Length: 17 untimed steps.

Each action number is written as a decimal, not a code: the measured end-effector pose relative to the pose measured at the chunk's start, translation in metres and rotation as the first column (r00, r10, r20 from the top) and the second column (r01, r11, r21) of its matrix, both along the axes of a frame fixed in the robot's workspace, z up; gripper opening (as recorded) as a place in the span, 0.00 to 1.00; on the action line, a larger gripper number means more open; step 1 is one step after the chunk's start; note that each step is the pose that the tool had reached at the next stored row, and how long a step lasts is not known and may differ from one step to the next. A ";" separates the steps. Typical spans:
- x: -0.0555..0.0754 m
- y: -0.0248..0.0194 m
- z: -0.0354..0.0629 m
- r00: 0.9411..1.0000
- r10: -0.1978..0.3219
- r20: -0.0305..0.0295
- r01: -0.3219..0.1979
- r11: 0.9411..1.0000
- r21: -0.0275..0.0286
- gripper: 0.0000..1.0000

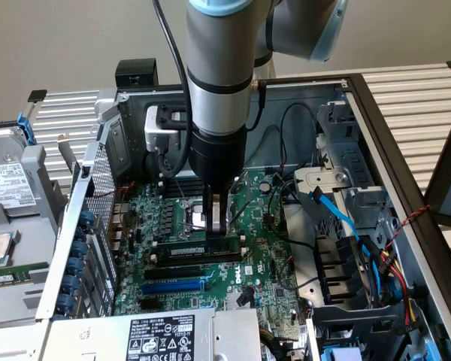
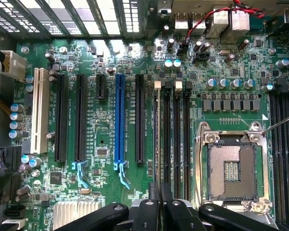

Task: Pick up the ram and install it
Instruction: 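Insert the ram into the slot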

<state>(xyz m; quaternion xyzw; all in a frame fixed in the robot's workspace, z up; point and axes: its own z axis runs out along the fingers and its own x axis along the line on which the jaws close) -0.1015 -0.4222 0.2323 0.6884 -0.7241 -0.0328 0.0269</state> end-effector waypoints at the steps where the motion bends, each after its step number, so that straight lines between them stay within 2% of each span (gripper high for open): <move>1: 0.000 -0.0002 0.0001 1.000 0.000 0.000 0.000 1.000 0.001 0.13; 7: 0.000 -0.0003 0.0001 1.000 0.000 -0.001 0.000 1.000 0.002 0.13; 9: 0.000 -0.0009 0.0000 1.000 0.000 -0.002 0.000 1.000 0.009 0.13; 12: 0.000 -0.0021 0.0000 1.000 0.000 -0.006 0.000 1.000 0.023 0.13; 13: 0.000 -0.0023 0.0000 1.000 0.000 -0.006 0.000 1.000 0.025 0.13; 17: 0.000 -0.0029 0.0000 1.000 0.000 -0.006 0.000 1.000 0.025 0.13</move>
